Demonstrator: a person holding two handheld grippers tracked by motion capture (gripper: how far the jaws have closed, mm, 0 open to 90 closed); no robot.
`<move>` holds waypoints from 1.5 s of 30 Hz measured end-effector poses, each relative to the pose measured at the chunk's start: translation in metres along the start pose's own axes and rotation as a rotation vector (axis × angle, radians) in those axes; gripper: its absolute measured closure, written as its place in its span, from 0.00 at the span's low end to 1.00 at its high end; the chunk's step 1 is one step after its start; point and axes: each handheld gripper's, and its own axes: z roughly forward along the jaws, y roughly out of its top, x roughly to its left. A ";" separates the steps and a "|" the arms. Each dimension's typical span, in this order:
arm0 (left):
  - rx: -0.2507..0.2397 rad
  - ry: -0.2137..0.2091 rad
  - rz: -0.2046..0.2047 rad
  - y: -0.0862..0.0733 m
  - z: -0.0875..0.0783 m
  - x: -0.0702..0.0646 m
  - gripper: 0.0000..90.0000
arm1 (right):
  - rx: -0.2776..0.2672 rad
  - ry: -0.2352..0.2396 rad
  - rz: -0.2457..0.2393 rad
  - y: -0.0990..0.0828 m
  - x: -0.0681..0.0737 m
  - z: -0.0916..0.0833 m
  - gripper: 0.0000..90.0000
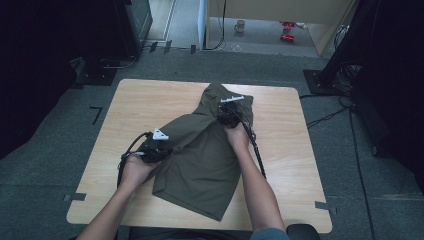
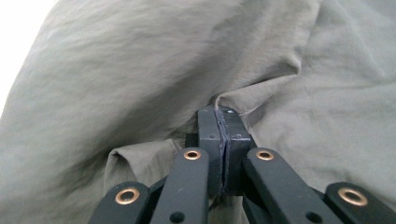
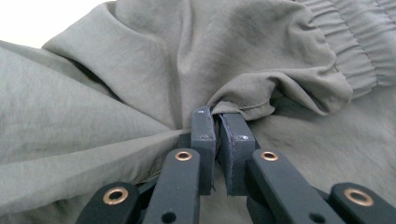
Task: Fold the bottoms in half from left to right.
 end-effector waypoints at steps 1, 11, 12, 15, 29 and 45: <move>0.000 -0.006 -0.006 0.000 -0.001 0.001 1.00 | 0.006 0.001 -0.004 0.000 0.000 0.000 0.93; -0.072 -0.095 -0.004 0.002 -0.041 -0.016 1.00 | -0.030 0.030 0.025 0.008 -0.012 -0.023 0.94; -0.077 -0.101 0.002 0.003 -0.045 -0.020 1.00 | -0.036 0.027 0.022 0.009 -0.013 -0.026 0.94; -0.097 -0.124 0.038 0.005 -0.060 -0.034 1.00 | -0.047 0.015 0.011 0.011 -0.018 -0.033 0.93; -0.143 -0.299 0.187 0.043 -0.080 -0.117 1.00 | -0.035 -0.018 0.004 0.012 -0.032 -0.044 0.93; -0.136 -0.462 0.223 0.054 -0.023 -0.193 1.00 | -0.009 -0.038 0.009 0.008 -0.049 -0.054 0.92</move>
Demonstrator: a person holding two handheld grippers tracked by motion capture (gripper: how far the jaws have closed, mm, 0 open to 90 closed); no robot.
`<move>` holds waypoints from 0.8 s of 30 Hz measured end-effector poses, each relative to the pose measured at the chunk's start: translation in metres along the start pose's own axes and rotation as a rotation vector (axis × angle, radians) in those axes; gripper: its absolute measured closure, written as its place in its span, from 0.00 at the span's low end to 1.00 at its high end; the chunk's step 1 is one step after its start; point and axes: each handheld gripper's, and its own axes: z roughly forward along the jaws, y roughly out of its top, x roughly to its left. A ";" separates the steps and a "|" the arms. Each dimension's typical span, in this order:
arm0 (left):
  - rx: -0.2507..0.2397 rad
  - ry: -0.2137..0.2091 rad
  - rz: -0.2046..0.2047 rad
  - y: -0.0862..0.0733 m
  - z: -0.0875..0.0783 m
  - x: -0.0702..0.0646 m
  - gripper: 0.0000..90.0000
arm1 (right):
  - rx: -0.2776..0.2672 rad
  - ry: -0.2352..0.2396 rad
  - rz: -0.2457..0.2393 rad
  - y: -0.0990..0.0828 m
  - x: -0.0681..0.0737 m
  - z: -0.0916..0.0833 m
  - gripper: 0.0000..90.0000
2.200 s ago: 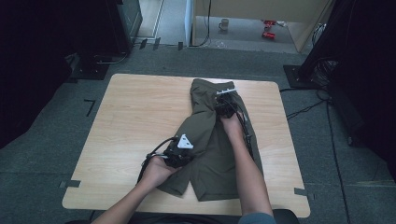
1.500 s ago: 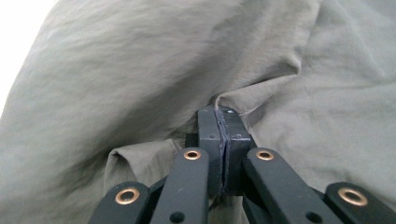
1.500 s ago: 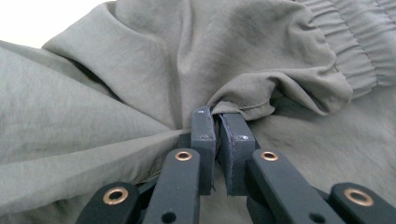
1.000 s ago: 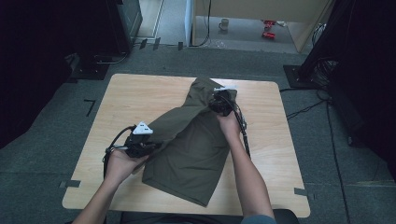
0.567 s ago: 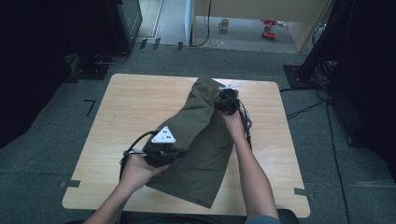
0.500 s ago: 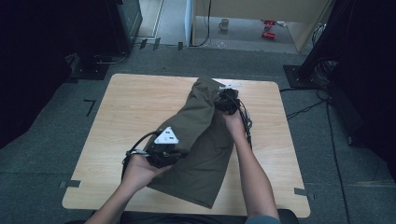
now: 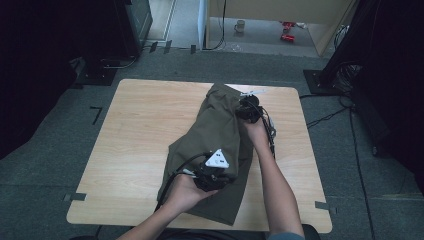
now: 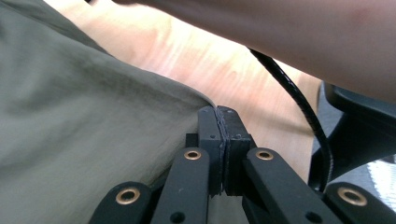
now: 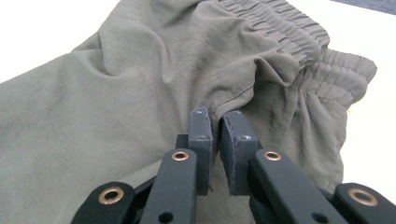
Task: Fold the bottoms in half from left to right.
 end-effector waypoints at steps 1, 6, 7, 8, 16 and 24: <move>0.001 -0.007 0.003 -0.002 0.004 0.000 1.00 | 0.005 -0.004 -0.004 0.000 -0.001 0.000 0.91; 0.025 -0.030 0.008 -0.010 0.019 -0.002 0.90 | 0.019 -0.016 -0.007 -0.002 -0.004 0.000 0.90; 0.029 -0.035 0.011 -0.010 0.019 -0.002 0.87 | 0.022 -0.018 -0.005 -0.003 -0.005 -0.001 0.89; 0.023 -0.034 0.017 -0.010 0.018 -0.003 0.84 | 0.022 -0.019 -0.008 -0.003 -0.006 -0.002 0.87; -0.001 -0.032 0.014 -0.009 -0.007 0.007 0.68 | -0.013 -0.029 -0.033 -0.002 -0.008 -0.017 0.75; -0.031 -0.019 0.037 -0.004 -0.026 0.004 0.63 | -0.036 -0.010 -0.030 -0.007 -0.008 -0.028 0.76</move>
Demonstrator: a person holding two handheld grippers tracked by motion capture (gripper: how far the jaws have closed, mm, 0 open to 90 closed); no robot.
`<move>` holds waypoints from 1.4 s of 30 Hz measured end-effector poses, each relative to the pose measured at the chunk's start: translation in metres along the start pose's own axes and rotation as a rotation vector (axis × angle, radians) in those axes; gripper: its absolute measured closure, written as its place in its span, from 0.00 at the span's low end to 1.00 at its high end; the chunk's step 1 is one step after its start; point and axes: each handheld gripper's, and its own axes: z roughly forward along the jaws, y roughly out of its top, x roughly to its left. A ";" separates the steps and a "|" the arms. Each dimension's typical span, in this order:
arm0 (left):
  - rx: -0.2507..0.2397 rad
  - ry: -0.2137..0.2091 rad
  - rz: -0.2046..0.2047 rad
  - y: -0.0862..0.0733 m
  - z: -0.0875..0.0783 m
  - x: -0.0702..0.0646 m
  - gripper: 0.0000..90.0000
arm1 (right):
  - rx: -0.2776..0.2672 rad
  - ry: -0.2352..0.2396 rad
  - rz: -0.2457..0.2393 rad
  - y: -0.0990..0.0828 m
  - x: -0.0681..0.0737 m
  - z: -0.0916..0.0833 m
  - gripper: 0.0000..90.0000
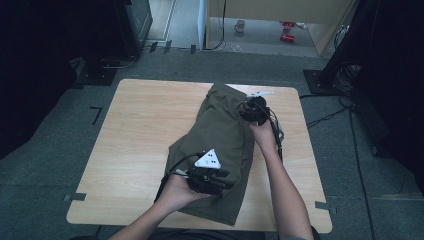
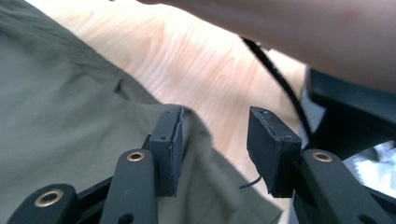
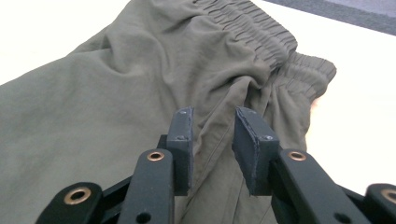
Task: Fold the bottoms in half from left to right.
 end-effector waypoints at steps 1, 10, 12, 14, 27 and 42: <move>0.000 0.000 0.000 0.000 0.000 0.000 0.63 | 0.000 0.000 0.000 0.000 0.000 0.000 0.76; 0.020 0.045 -0.012 -0.003 -0.008 0.021 0.66 | -0.006 0.027 -0.005 -0.011 0.000 -0.009 0.78; 0.009 0.056 -0.026 -0.005 -0.012 0.032 0.66 | -0.009 0.037 0.000 -0.013 0.001 -0.012 0.77; 0.010 0.068 -0.032 -0.006 -0.014 0.040 0.66 | -0.012 0.047 -0.003 -0.015 0.003 -0.015 0.76; 0.034 0.107 -0.047 -0.022 -0.026 0.094 0.63 | -0.004 0.112 -0.030 -0.024 0.018 -0.024 0.70; 0.048 0.094 -0.059 -0.026 -0.035 0.138 0.66 | -0.009 0.178 -0.037 -0.044 0.029 -0.037 0.71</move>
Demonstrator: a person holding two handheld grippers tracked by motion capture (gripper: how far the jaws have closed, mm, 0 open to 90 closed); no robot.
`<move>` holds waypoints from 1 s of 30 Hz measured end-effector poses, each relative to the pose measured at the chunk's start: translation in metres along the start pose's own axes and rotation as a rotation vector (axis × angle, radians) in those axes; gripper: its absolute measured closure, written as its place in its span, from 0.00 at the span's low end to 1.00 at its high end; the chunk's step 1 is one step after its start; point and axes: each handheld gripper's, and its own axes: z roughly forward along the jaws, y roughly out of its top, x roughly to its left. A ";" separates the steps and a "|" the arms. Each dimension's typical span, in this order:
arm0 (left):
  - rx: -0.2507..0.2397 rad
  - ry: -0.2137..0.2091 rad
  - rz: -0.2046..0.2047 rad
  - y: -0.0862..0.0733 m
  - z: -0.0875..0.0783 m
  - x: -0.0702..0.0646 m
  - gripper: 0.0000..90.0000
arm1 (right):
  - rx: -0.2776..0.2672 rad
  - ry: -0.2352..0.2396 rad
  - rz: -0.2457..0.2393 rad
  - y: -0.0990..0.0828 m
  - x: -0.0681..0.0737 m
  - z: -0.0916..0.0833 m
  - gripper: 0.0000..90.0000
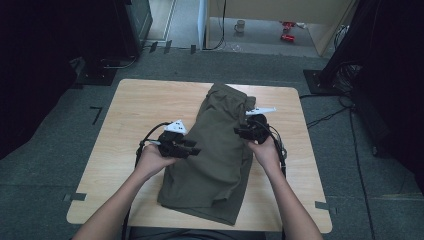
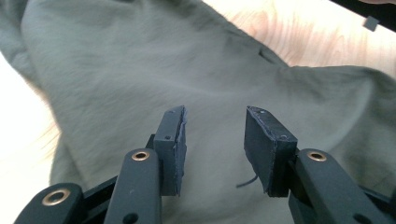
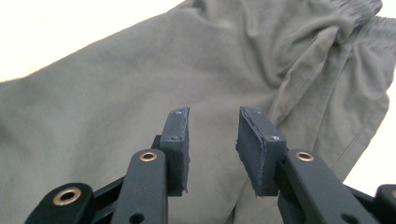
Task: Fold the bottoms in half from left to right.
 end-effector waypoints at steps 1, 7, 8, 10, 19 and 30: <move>0.005 0.007 -0.007 -0.001 0.001 0.002 0.66 | 0.006 0.001 -0.002 -0.002 0.001 0.000 0.71; 0.019 0.017 -0.030 -0.009 0.008 0.018 0.67 | 0.015 -0.007 -0.014 -0.013 0.004 0.002 0.71; 0.023 0.022 -0.022 -0.010 0.009 0.020 0.68 | 0.013 -0.005 -0.012 -0.015 0.004 0.003 0.71; 0.027 0.045 -0.013 -0.012 0.011 0.022 0.71 | 0.009 0.000 -0.005 -0.019 0.004 0.004 0.71; 0.018 0.045 -0.057 -0.021 0.016 0.034 0.73 | -0.016 -0.004 0.008 -0.033 0.003 0.007 0.67; 0.042 0.048 -0.084 -0.034 0.028 0.040 0.71 | -0.027 -0.087 -0.038 -0.052 -0.002 0.011 0.60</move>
